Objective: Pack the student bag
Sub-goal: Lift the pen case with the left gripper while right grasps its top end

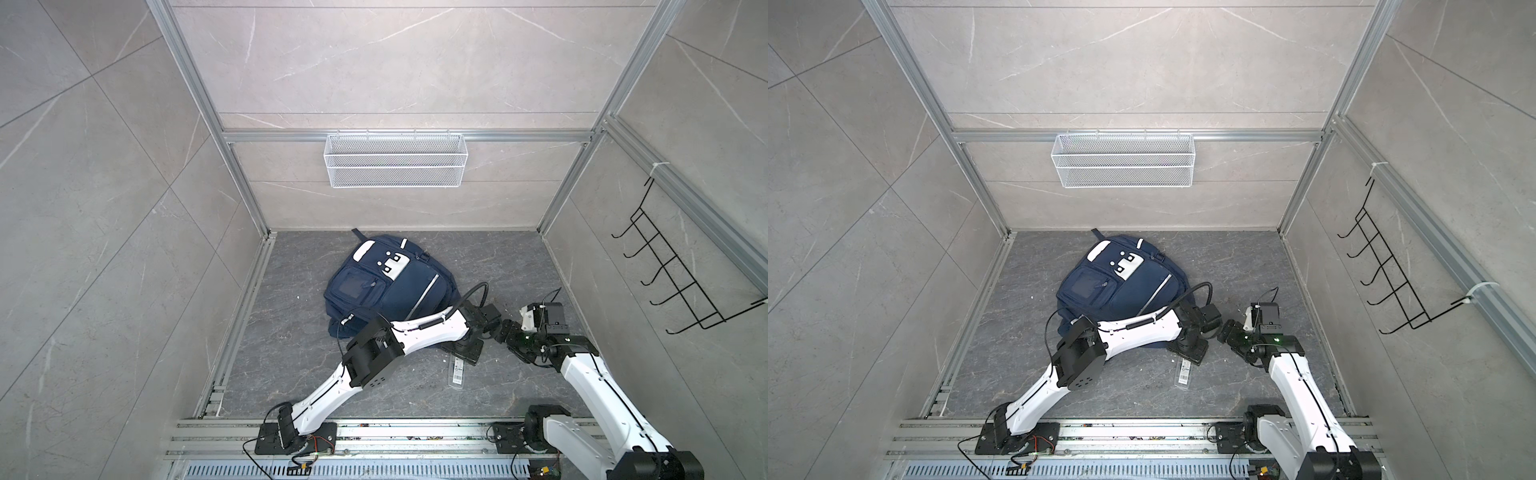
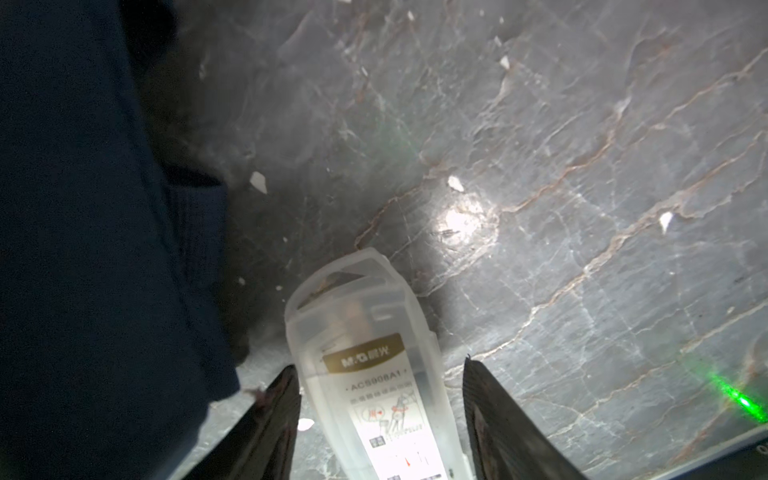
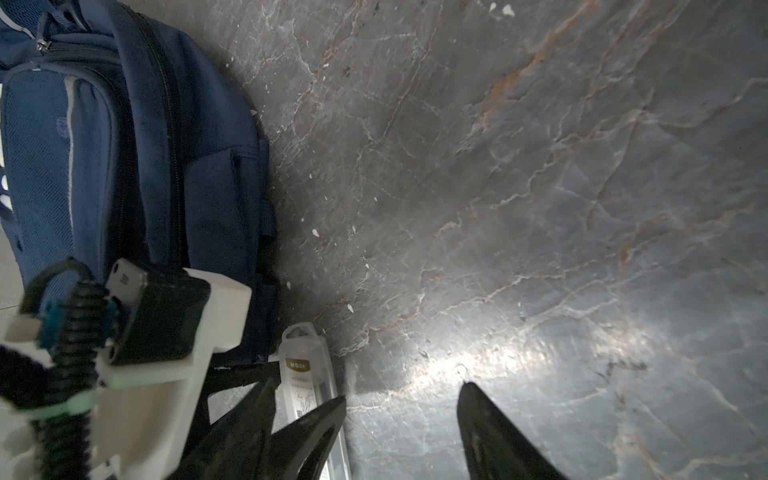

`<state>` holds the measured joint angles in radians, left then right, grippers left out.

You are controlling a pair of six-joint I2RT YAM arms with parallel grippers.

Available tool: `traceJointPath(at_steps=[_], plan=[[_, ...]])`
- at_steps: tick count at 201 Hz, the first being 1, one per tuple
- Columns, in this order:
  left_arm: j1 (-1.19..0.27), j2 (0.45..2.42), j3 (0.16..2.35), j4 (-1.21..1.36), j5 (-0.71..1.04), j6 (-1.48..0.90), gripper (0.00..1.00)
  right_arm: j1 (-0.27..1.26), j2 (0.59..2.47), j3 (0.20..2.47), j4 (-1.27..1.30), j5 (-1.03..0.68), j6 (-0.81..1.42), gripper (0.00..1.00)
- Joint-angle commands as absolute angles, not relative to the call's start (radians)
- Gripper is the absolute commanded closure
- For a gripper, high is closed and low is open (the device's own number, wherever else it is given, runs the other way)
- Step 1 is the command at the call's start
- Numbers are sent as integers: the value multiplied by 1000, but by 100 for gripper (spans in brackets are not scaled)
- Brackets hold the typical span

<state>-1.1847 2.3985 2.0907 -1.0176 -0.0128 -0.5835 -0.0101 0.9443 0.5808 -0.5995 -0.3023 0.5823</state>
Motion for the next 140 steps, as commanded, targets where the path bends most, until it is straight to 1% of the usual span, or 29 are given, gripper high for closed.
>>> traceJointPath(at_steps=[1,40,89,115,140], plan=[[-1207,2399,2117,-1064,-61,-587,33,-15,938,571,-589,-312,567,28],[-1220,2419,2112,-1066,-117,-626,35,-14,937,570,-589,-314,565,28],[-1227,2425,2103,-1083,-182,-620,42,-14,936,574,-590,-308,567,29],[-1229,2425,2103,-1084,-216,-615,48,-14,931,572,-589,-306,568,29],[-1230,2409,2105,-1083,-222,-612,58,-14,921,569,-591,-308,569,30]])
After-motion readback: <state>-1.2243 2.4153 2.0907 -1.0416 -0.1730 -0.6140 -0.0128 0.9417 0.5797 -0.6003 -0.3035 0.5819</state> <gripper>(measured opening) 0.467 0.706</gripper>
